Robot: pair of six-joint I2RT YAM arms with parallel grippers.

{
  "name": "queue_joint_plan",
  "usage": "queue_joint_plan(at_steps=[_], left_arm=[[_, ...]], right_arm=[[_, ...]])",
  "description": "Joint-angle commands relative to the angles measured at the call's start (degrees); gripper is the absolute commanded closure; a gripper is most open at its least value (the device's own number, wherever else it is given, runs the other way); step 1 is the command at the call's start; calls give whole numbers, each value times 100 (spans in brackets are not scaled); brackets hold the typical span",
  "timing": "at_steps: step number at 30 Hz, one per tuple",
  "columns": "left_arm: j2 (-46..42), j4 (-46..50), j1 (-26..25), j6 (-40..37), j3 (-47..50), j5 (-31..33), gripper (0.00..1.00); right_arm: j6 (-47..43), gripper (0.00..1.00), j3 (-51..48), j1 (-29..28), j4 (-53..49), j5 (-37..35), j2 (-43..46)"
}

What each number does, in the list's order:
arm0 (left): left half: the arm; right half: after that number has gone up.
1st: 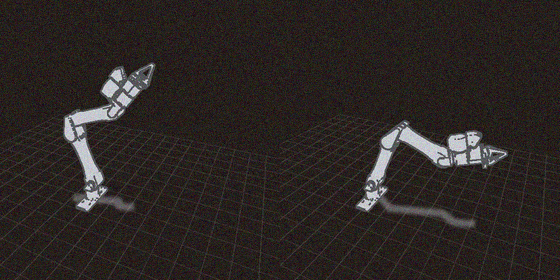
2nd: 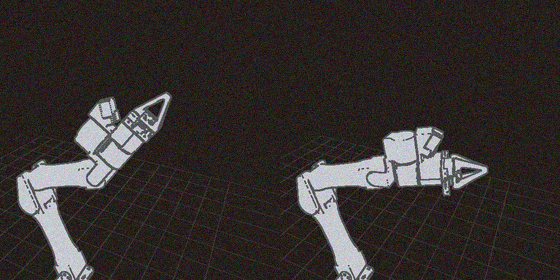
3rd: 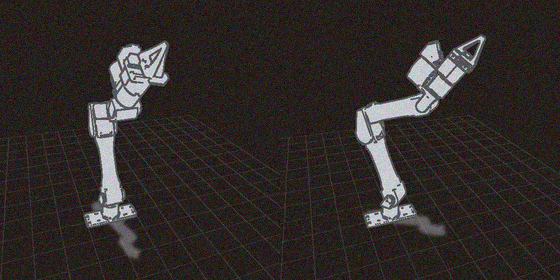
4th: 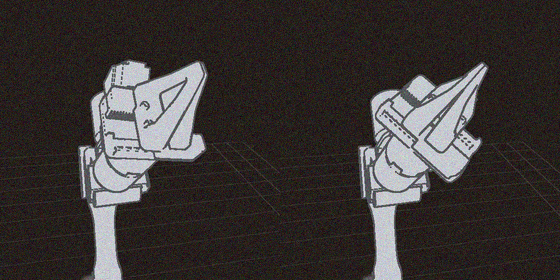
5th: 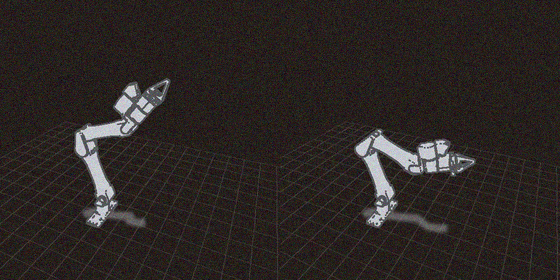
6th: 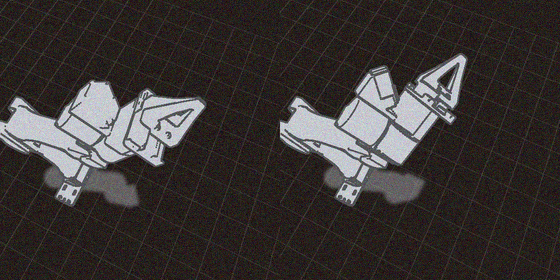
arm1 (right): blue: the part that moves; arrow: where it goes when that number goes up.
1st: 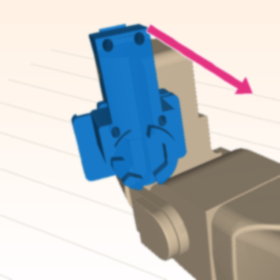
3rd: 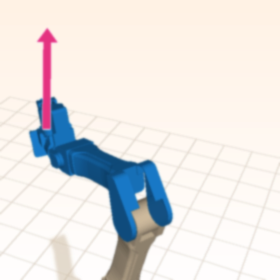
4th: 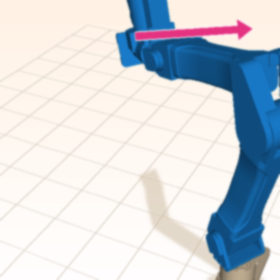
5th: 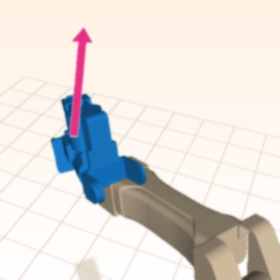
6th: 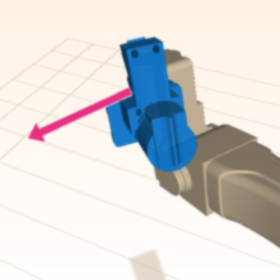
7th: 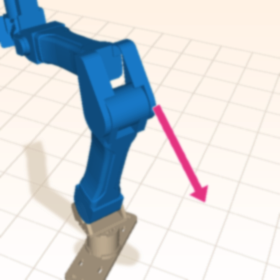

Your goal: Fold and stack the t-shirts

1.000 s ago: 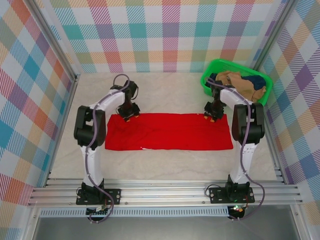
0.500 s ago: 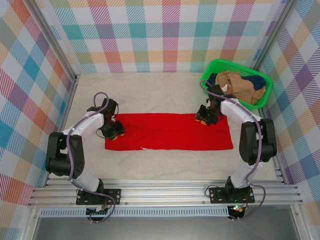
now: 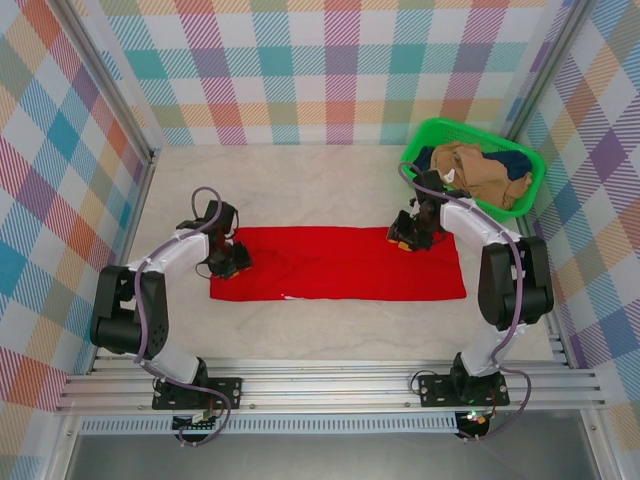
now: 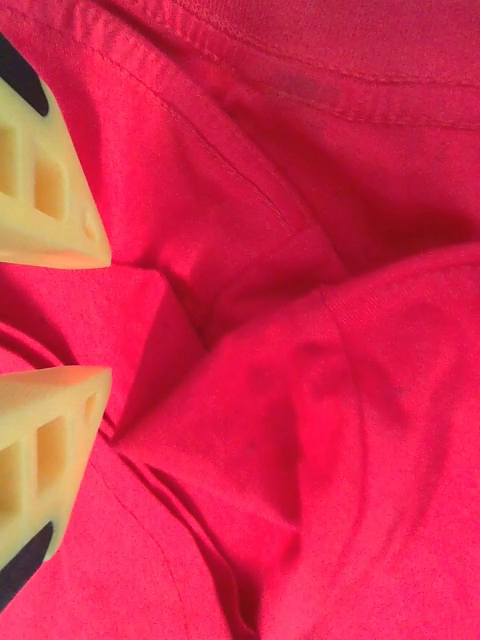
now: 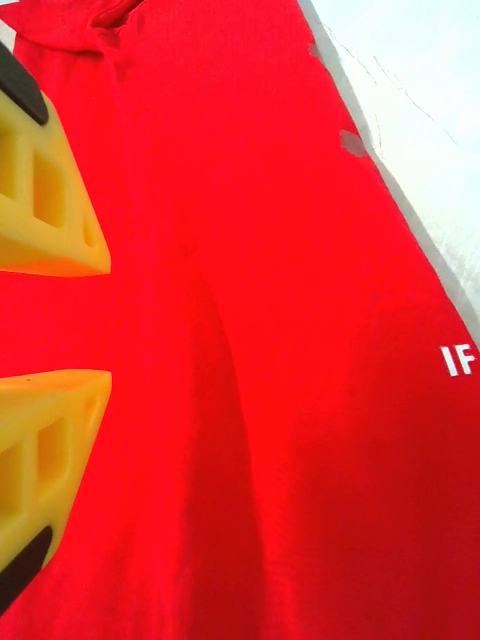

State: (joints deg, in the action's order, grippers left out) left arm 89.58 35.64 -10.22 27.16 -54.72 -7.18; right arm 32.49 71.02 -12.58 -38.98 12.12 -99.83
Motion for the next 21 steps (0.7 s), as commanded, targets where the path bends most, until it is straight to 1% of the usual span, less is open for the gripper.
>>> queue_joint_plan(at_steps=[1, 7, 9, 12, 15, 17, 19, 21], left_arm=[[-144, -87, -64, -383, 119, -29, 68], [254, -374, -140, -637, 78, 28, 69], [437, -300, -162, -701, -5, 175, 70], [481, -327, -191, -761, -20, 320, 72], [436, -247, -215, -733, -82, 384, 74], [300, -123, -230, -560, -182, 270, 74], [31, 15, -376, -233, -417, 178, 73], [-187, -103, -619, 33, -590, 152, 71]], right_arm=[[-6, 69, 50, -43, -36, 110, -177], [-8, 69, 137, -96, -89, 109, -230], [2, 69, 157, -113, -110, 89, -231], [-12, 69, 224, -171, -140, 85, -234], [-153, 68, 651, -515, -336, -67, -295], [-133, 67, 942, -812, -361, 18, -391], [-26, 67, 1105, -1078, -336, 60, -521], [150, 67, 1013, -1170, -163, 123, -580]])
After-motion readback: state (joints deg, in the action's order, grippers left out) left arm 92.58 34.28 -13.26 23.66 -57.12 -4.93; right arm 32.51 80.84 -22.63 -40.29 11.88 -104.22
